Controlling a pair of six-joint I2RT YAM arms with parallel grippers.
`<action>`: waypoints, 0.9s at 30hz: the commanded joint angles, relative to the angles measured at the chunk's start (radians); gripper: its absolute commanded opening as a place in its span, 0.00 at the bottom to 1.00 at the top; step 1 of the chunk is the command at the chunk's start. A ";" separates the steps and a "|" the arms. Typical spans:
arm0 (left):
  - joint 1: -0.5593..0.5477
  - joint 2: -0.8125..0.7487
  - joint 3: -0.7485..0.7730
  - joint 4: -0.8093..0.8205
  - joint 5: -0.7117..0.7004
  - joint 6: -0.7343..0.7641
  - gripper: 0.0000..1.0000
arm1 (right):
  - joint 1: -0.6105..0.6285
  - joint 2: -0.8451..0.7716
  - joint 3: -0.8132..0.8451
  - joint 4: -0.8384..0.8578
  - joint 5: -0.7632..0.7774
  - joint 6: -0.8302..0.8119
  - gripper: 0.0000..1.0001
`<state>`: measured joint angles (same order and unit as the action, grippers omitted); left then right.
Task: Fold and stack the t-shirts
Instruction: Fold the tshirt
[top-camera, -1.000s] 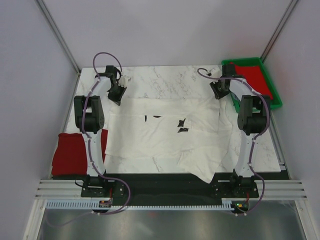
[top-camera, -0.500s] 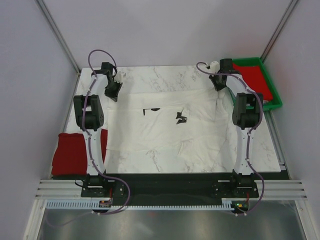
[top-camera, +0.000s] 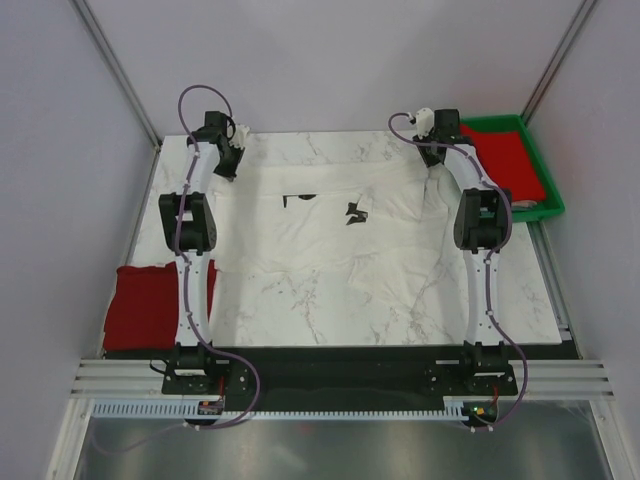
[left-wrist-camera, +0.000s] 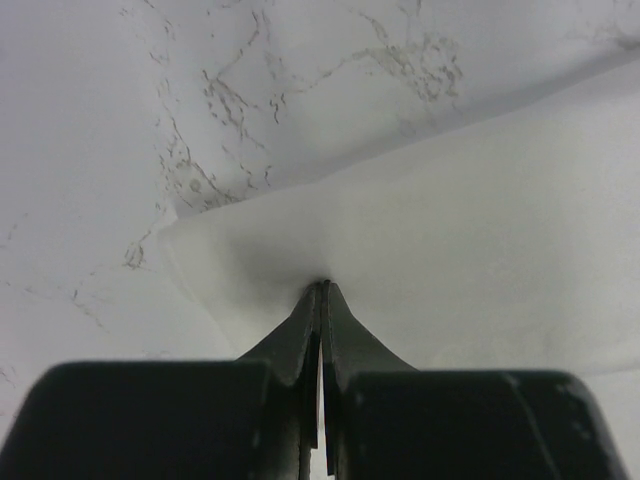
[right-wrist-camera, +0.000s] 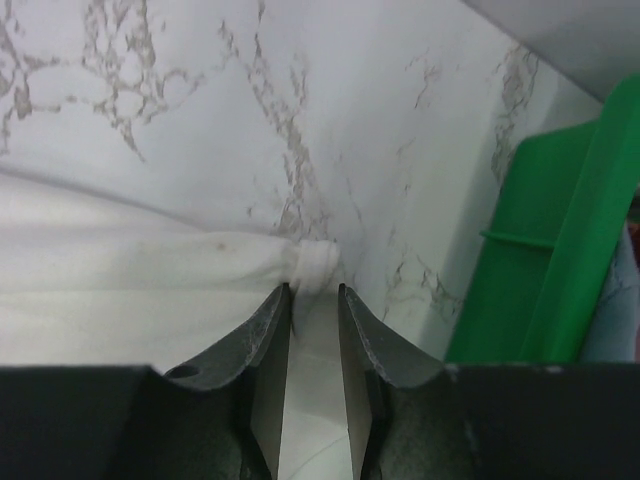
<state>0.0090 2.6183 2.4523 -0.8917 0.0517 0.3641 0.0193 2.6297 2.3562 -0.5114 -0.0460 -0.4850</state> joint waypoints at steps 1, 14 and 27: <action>0.003 0.026 0.079 0.043 -0.049 0.018 0.02 | 0.007 0.058 0.089 0.011 0.032 0.020 0.35; 0.002 -0.623 -0.328 0.062 -0.098 -0.028 0.28 | 0.008 -0.683 -0.481 0.019 -0.305 -0.096 0.51; 0.003 -1.125 -1.193 0.112 0.020 -0.037 0.26 | 0.113 -1.180 -1.222 -0.314 -0.391 -0.446 0.49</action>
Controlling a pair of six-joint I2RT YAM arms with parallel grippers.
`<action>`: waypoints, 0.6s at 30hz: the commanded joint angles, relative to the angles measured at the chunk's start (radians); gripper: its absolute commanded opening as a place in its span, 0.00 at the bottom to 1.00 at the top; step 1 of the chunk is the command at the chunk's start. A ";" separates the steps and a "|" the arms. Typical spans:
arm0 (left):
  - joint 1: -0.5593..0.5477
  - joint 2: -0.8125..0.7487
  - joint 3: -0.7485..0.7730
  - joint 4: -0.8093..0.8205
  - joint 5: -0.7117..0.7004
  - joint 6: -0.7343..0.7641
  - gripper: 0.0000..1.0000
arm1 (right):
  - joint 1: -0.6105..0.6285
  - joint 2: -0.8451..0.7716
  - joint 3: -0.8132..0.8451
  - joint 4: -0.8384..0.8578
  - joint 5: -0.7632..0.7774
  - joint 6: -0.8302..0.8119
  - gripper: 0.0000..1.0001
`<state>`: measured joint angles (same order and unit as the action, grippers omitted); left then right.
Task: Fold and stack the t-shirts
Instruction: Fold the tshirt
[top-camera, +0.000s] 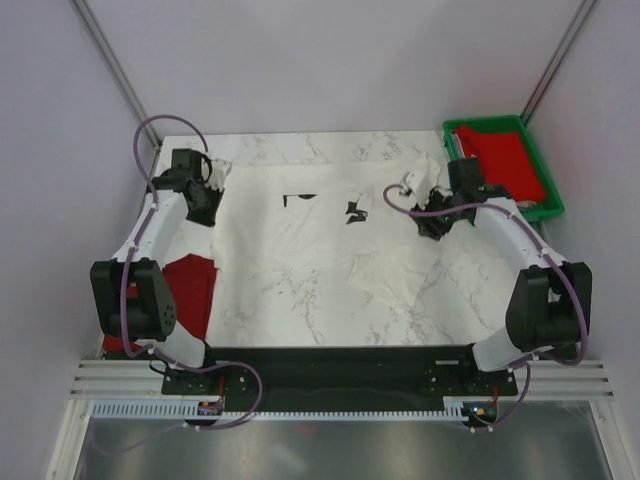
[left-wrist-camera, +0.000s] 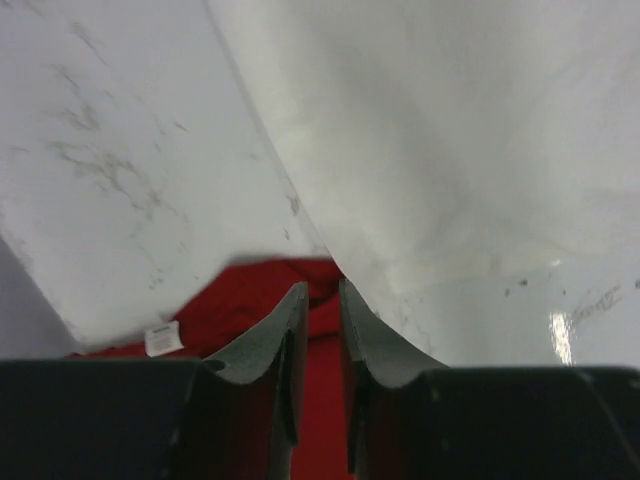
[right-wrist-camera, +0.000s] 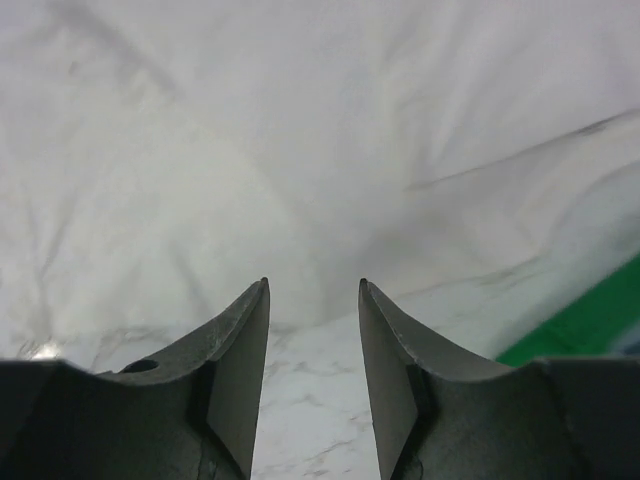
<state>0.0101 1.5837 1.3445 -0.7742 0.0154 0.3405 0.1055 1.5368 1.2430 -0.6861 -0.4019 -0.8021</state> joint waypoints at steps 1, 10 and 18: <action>0.002 -0.128 -0.109 -0.005 0.061 -0.008 0.25 | 0.054 -0.148 -0.190 -0.141 -0.028 -0.170 0.49; 0.002 -0.183 -0.255 -0.025 0.055 -0.027 0.23 | 0.198 -0.397 -0.468 -0.199 -0.060 -0.361 0.53; 0.008 -0.153 -0.231 -0.036 0.055 -0.044 0.22 | 0.284 -0.380 -0.553 -0.124 -0.054 -0.396 0.53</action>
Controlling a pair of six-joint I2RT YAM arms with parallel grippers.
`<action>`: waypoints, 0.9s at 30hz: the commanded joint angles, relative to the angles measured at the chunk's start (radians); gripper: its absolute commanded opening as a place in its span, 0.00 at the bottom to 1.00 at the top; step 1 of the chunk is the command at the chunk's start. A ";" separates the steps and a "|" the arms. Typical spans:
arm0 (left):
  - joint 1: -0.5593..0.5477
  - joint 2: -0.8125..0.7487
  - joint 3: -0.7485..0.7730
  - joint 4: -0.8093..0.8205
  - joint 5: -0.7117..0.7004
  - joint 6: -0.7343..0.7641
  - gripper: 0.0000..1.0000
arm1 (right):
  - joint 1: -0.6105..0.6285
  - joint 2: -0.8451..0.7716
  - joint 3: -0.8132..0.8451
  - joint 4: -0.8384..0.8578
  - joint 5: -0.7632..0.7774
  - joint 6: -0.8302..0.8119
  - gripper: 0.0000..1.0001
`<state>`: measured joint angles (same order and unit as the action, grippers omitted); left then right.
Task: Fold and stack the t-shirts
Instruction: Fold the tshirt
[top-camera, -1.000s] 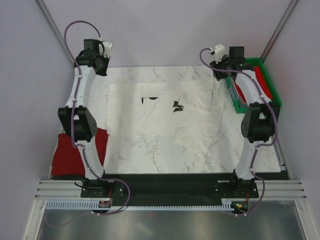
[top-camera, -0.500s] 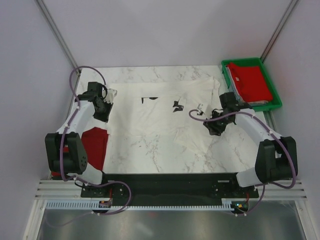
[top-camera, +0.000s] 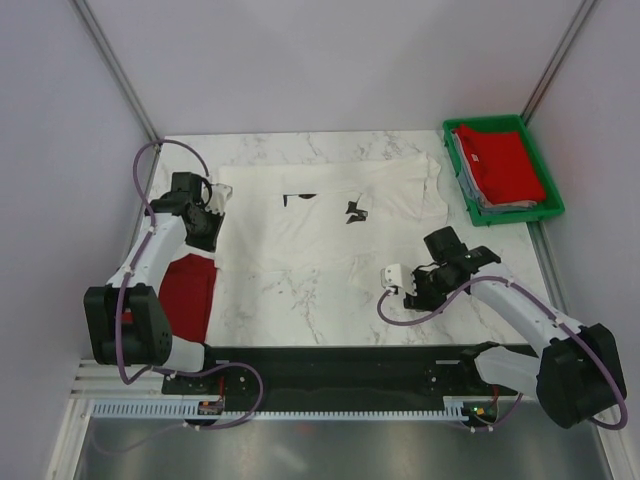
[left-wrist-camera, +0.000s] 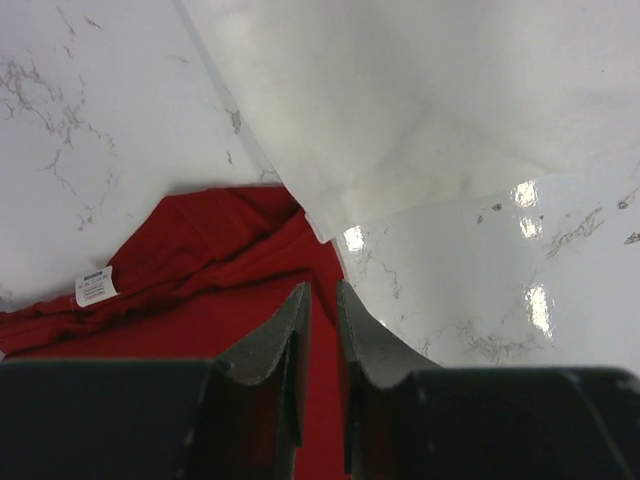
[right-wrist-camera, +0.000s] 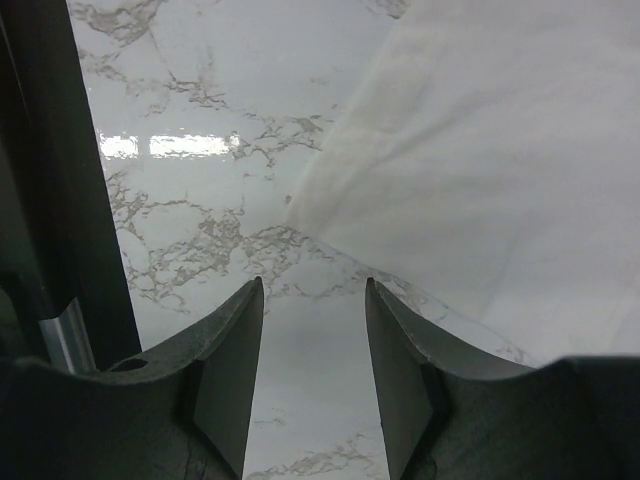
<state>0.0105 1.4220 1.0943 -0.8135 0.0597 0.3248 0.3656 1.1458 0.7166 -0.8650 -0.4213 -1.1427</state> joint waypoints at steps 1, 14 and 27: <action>0.009 0.011 0.024 0.001 0.003 -0.029 0.22 | 0.030 0.014 -0.035 0.069 -0.022 -0.057 0.53; 0.049 0.040 0.032 -0.004 -0.014 -0.018 0.22 | 0.061 0.098 -0.097 0.178 -0.014 -0.088 0.52; 0.062 0.061 0.026 -0.013 -0.017 -0.010 0.24 | 0.090 0.177 -0.091 0.224 0.001 -0.083 0.36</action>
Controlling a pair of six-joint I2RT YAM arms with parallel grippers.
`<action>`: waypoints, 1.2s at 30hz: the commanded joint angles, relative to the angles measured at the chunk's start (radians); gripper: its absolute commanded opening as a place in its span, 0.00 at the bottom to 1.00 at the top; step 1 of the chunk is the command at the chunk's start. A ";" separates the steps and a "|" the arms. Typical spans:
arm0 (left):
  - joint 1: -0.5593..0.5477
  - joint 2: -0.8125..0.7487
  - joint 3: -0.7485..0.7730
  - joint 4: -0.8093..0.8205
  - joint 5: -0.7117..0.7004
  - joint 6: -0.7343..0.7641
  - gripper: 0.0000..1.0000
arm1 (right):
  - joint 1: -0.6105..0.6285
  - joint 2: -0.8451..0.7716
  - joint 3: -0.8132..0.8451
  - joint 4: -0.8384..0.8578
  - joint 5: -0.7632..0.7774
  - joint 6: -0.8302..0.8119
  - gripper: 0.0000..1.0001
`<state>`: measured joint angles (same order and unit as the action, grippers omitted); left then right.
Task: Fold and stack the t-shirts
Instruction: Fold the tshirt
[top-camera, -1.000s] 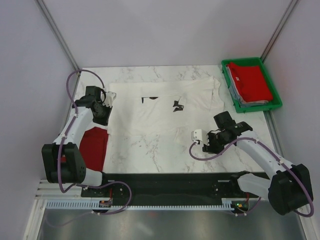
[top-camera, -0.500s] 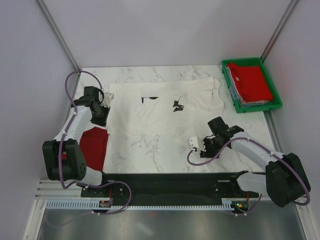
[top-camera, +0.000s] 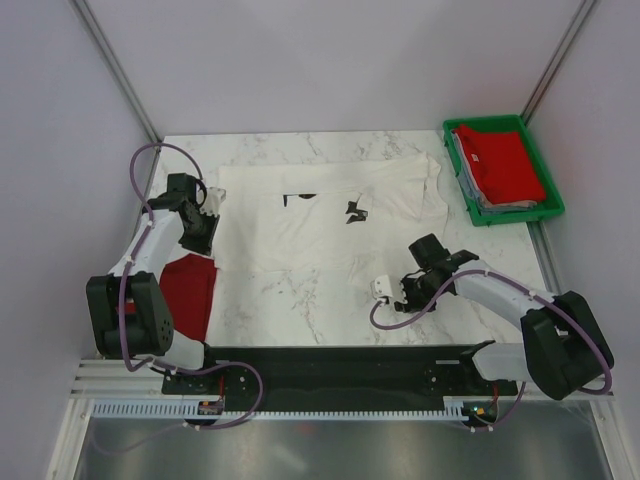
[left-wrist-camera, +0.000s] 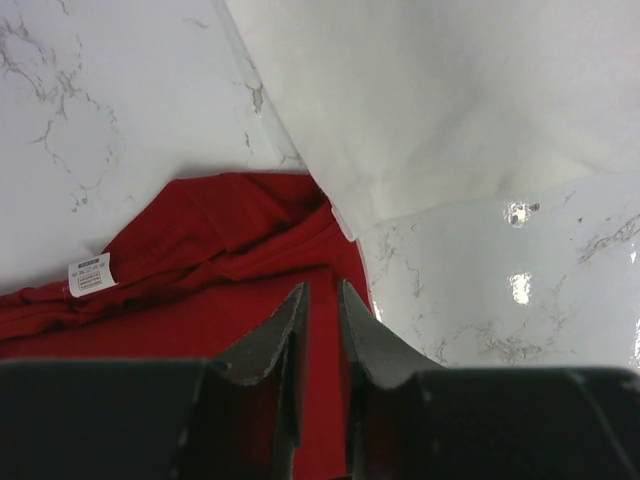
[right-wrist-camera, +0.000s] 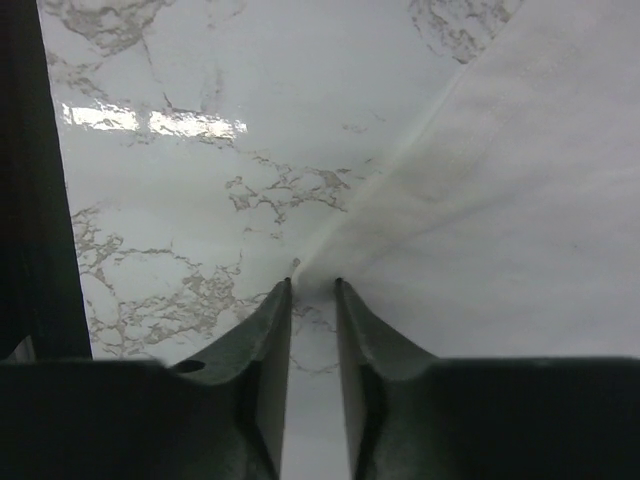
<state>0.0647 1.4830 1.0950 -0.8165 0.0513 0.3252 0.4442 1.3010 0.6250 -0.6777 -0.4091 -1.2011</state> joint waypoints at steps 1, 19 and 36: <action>0.007 -0.003 0.022 -0.015 0.001 -0.012 0.26 | 0.014 0.024 -0.001 0.038 0.001 -0.023 0.26; 0.015 0.174 0.138 -0.104 0.082 -0.026 0.29 | 0.014 0.020 0.022 0.053 0.036 0.058 0.04; 0.014 0.255 0.140 -0.111 0.081 -0.015 0.31 | 0.016 0.038 0.019 0.072 0.039 0.069 0.03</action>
<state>0.0765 1.7218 1.2072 -0.9119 0.1089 0.3225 0.4564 1.3117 0.6327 -0.6624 -0.3916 -1.1267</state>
